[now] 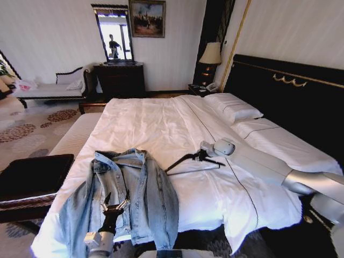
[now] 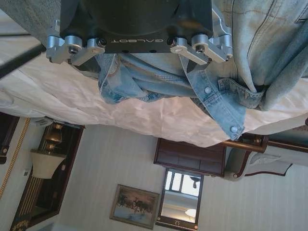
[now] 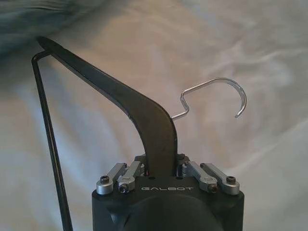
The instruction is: Pick up the clothes from the bed and hang them on the clothes hanger.
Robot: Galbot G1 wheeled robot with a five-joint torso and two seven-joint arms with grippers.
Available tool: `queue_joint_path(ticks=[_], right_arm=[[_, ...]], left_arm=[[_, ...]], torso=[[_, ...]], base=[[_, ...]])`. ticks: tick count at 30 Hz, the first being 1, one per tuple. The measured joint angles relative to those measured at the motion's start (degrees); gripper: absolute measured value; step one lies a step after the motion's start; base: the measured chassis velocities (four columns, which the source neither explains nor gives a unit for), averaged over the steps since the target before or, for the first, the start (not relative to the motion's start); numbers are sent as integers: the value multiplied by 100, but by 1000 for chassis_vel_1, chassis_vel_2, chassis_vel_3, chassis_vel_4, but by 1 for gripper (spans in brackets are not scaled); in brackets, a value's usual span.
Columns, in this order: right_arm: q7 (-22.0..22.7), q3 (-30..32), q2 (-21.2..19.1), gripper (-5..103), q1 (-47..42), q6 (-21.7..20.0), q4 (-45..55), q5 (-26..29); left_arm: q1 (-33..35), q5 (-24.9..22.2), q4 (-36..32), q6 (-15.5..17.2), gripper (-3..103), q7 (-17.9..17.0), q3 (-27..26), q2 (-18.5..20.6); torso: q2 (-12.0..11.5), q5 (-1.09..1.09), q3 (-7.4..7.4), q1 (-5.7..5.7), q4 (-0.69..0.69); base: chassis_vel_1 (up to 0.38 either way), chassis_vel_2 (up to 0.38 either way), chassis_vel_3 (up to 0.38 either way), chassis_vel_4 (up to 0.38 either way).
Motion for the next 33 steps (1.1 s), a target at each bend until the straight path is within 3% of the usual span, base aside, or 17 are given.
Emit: queue_joint_path(ticks=[2, 4, 5, 9, 12, 16, 21, 25, 29, 33], right_arm=[[121, 142, -34, 28, -85, 78, 14, -139], [564, 645, -126, 28, -400, 183, 162, -315], [564, 645, -126, 28, -400, 183, 162, -315], [1336, 1652, -229, 28, -1086, 278, 658, -267], [1571, 1964, -244, 28, -1346, 368, 878, -263], [2075, 2463, -211, 28, -1978, 797, 1361, -466], [2241, 2603, -143, 28, -2293, 876, 1538, -604], [2385, 2913, -3, 28, -2881, 1208, 1856, -800], [2582, 3205, 139, 28, -3275, 1355, 2058, -601], [2742, 3504, 340, 28, -3657, 1469, 2092, -765]], left_arm=[[4, 1, -20, 0, 100, -11, 0, -5], [31, -1, -61, 4, 100, -28, -24, -1], [31, -1, -61, 4, 100, -28, -24, -1], [82, -50, -107, 29, 100, -72, -118, 66], [96, -75, -138, 57, 100, -95, -166, 85], [66, -371, -244, 253, 100, -216, -435, 188], [-13, -573, -235, 429, 100, -300, -628, 307], [-357, -916, -136, 849, 100, -389, -935, 468], [-656, -945, -106, 1106, 100, -393, -1057, 446], [-795, -912, -117, 1209, 100, -444, -1040, 435]], torso=[[0, -1, 0, 0, 0], [0, 2, 0, 0, -4], [0, 2, 0, 0, -4], [0, 1, 0, 0, -2], [0, -1, 0, 0, -2], [0, 0, 0, 0, -2], [0, 1, 0, 0, -2], [0, -1, 0, 0, -1], [0, -1, 0, 0, -2], [0, 1, 0, 0, -2]], base=[[0, 0, 0, 0], [0, 0, 0, 0], [0, 0, 0, 0], [0, 0, 0, 0], [0, 0, 0, 0], [0, 0, 0, 0], [0, 0, 0, 0], [0, 0, 0, 0], [0, 0, 0, 0], [0, 0, 0, 0]])
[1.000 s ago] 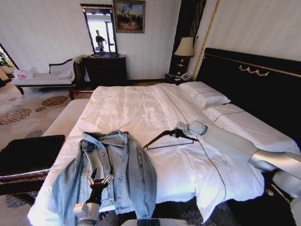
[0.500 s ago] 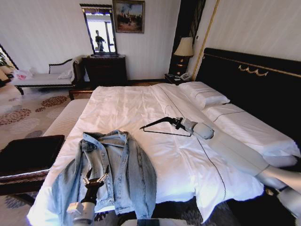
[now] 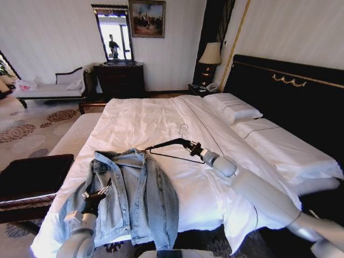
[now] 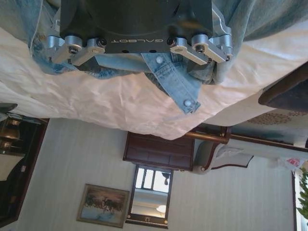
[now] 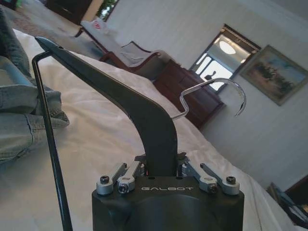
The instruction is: Pick up the clothes from the bed and hang them on the clothes hanger.
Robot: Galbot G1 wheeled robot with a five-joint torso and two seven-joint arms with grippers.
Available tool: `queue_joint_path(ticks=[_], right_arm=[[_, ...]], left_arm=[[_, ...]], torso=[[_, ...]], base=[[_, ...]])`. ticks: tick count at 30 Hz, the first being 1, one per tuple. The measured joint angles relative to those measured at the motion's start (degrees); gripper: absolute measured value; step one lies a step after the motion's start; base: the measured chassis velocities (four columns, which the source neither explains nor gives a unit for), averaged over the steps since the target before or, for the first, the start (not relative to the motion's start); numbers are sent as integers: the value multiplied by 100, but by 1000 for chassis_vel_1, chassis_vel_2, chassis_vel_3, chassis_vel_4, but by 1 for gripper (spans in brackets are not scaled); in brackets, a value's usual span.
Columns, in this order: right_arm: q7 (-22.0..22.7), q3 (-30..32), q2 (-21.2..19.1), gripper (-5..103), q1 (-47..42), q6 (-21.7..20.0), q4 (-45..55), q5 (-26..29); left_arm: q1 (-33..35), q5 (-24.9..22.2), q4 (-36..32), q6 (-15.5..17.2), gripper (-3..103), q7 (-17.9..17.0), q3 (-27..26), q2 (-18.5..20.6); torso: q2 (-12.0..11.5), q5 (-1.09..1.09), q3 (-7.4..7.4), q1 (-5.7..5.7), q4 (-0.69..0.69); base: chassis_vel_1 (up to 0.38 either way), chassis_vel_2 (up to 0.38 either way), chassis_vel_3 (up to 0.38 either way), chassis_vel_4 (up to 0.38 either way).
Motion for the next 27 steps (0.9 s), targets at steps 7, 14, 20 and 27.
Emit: queue_joint_path(ticks=[7, 14, 20, 27], right_arm=[[252, 402, 325, 28, -765, 78, -67, -308], [395, 518, 582, 28, -1122, 107, -23, -308], [430, 516, 618, 28, -1159, 101, -5, -310], [445, 565, 624, 28, -1306, 90, 70, -309]], left_arm=[[25, 220, -81, 14, 100, -32, 206, -152], [263, 284, -164, -88, 100, -25, 164, -305], [389, 286, -165, -177, 100, 30, 129, -356], [452, 301, -152, -237, 100, 33, 179, -364]], torso=[[0, 1, 0, 0, -1], [0, 1, 0, 0, 0], [0, 0, 0, 0, 0], [0, -1, 0, 0, 2]], base=[[0, 0, 0, 0], [27, 27, -34, -32], [128, 121, -113, -131], [232, 238, -223, -238]])
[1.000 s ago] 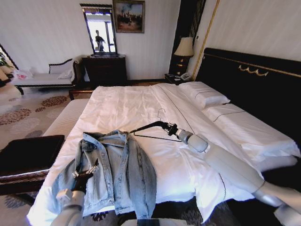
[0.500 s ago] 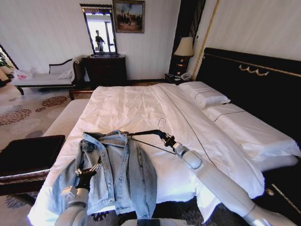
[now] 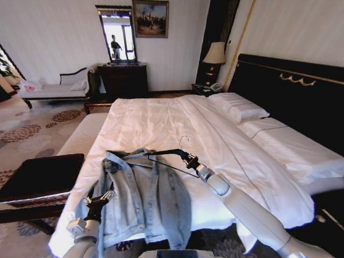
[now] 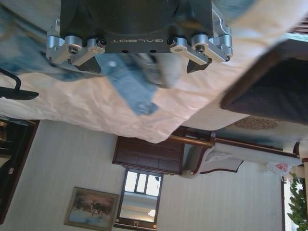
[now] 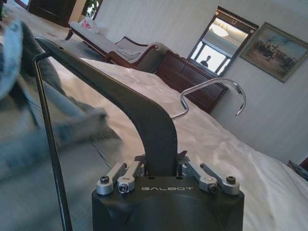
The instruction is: Pick up the clothes from the bed and hang them on the clothes hanger.
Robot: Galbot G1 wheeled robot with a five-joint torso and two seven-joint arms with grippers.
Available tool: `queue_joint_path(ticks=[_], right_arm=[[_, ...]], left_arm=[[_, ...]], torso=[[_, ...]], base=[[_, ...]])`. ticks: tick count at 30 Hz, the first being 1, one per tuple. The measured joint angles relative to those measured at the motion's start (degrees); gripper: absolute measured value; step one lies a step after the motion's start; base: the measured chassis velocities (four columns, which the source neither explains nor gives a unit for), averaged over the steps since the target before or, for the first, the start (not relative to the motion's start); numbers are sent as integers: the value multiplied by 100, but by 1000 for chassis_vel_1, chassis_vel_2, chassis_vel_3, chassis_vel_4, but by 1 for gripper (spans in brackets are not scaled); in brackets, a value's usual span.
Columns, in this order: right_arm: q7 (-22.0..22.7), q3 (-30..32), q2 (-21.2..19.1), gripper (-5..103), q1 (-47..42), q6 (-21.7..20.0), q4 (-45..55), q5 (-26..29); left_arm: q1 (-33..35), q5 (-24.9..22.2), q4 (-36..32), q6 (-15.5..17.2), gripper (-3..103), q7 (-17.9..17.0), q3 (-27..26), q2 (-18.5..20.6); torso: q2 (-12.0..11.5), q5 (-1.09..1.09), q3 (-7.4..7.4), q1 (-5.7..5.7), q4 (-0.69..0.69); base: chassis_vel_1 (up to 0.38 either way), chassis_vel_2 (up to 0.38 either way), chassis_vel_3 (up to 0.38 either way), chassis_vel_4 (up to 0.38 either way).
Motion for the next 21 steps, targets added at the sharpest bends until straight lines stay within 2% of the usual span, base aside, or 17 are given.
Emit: queue_joint_path(ticks=[4, 9, 15, 21], right_arm=[[24, 41, 31, 28, -75, 2, 32, 14], [82, 84, 82, 28, -185, 28, 41, 56], [103, 136, 112, 28, -282, 44, 60, 40], [103, 139, 178, 28, -352, 51, 74, 7]], left_arm=[[-5, 8, -2, -1, 100, -5, 15, 0], [-7, 23, -1, -2, 100, -9, 34, 1], [-43, 29, 1, 10, 100, -5, 65, 23], [-166, 15, 39, 64, 100, -30, 118, 144]], torso=[[0, 0, -1, 0, -1], [1, -1, -1, -1, 2], [0, 6, 1, -1, -6], [0, 1, 1, 0, -1]], base=[[241, 273, -235, -223], [128, 67, -78, -84], [-18, -22, 4, 8], [-13, -9, 6, 3]])
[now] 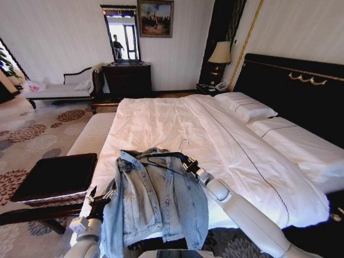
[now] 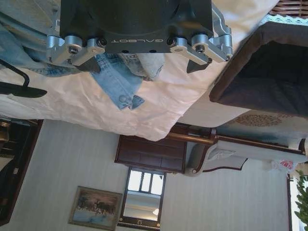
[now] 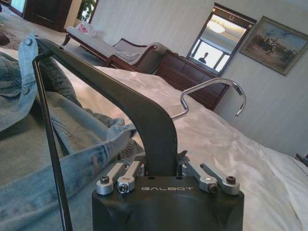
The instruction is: Pick up the clothes from the bed and hang them on the clothes hanger.
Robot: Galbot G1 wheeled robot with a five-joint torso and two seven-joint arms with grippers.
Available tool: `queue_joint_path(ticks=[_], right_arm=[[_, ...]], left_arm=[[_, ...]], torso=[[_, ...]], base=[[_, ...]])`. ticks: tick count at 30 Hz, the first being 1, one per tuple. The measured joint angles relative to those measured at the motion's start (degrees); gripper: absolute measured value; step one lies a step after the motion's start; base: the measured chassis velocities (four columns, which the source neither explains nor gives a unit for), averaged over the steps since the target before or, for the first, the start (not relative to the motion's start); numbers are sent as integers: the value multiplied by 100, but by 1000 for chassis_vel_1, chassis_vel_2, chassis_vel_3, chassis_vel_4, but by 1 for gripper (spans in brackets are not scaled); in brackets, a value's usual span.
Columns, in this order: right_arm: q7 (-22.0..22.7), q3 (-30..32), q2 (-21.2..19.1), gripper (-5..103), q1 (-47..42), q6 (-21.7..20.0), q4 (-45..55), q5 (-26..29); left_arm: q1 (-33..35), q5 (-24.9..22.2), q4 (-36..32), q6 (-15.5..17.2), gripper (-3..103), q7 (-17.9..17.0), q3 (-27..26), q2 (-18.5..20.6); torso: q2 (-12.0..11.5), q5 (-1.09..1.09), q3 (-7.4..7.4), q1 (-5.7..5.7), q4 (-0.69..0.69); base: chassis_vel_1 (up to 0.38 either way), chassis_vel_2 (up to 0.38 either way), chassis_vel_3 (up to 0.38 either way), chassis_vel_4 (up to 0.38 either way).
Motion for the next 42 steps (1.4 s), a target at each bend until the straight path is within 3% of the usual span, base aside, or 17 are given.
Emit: queue_joint_path(ticks=[19, 32, 36, 42], right_arm=[[68, -1, 6, 28, 10, -25, 24, 2], [148, 42, 34, 28, -85, -54, 40, 32], [176, 60, 45, 28, -100, -71, 48, 26], [231, 46, -37, 28, 72, -76, 50, 118]], left_arm=[[-150, -1, 66, 71, 100, -44, 132, 37], [-584, -42, 151, 347, 100, -147, 318, 241], [-825, -169, 233, 510, 100, -180, 402, 368], [-1623, -897, 664, 881, 100, -443, 711, 920]], torso=[[-1, 1, 0, 4, -1], [0, -1, -1, -2, 0], [0, 1, -1, 0, -1], [0, 0, -1, 0, -1]], base=[[-40, 48, 36, -46], [21, 9, -18, -12], [0, 0, 0, 0], [0, 0, 0, 0]])
